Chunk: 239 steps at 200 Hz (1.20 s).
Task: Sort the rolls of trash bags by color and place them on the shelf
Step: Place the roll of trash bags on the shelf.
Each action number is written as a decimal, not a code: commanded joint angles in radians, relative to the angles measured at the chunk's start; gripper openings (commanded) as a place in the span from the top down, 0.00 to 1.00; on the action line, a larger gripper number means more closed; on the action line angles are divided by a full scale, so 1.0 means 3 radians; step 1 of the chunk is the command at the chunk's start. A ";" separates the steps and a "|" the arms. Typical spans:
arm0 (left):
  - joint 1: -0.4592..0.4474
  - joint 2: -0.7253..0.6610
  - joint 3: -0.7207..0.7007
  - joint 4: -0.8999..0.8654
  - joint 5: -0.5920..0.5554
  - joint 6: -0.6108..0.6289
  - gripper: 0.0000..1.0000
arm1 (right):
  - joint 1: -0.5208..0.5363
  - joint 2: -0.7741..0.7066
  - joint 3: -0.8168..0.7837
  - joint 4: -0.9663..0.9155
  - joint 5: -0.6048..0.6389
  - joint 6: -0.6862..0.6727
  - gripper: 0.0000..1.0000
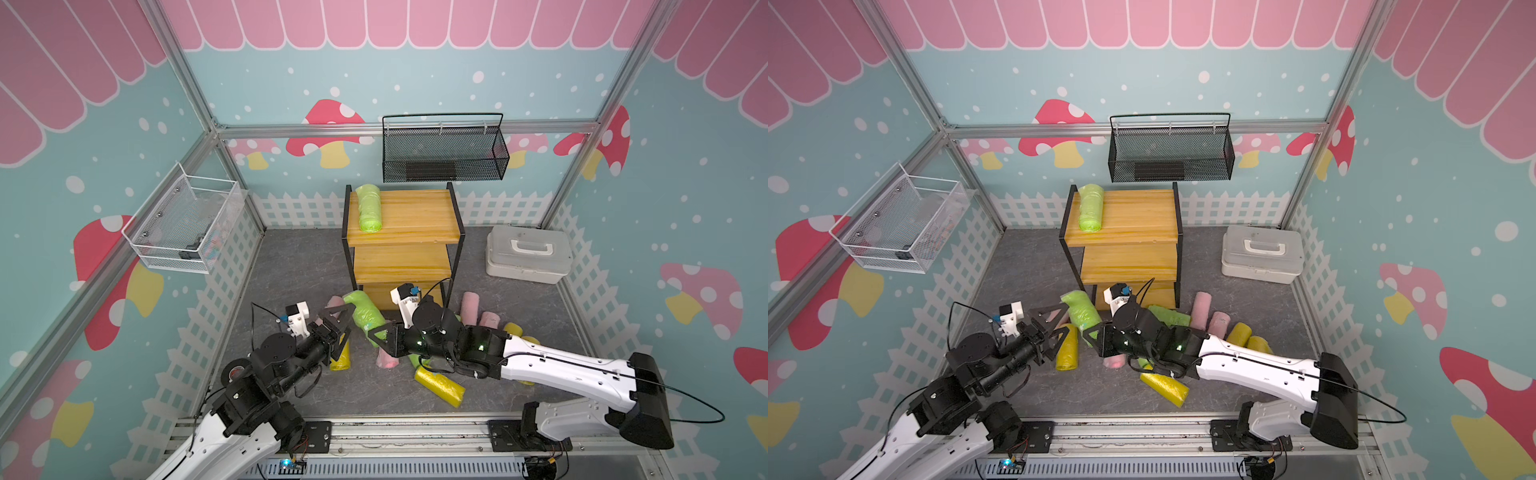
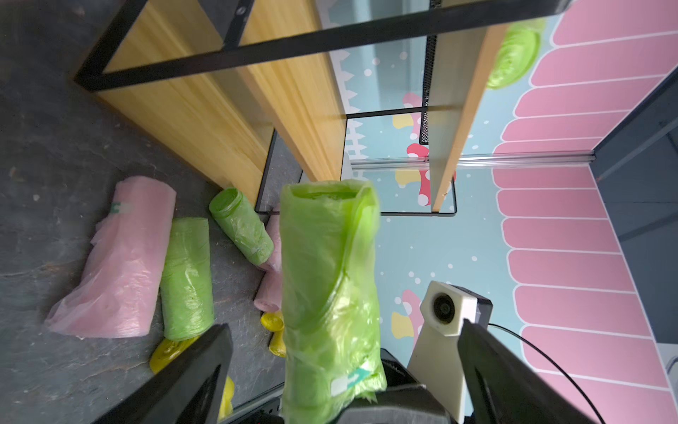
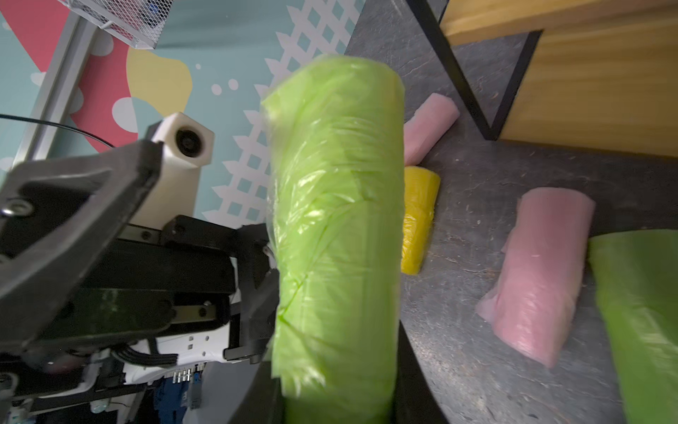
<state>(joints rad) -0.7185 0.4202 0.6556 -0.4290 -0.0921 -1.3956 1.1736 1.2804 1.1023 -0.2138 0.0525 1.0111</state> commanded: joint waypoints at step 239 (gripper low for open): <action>-0.0013 0.0057 0.0287 -0.1369 -0.0596 0.0862 0.05 | -0.1539 0.2042 0.4344 -0.1994 0.0060 -0.0543 1.00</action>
<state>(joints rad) -0.7189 0.4530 0.7639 -0.8642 -0.2905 -1.1168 0.7189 1.8919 2.3558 -0.7856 0.0616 0.7998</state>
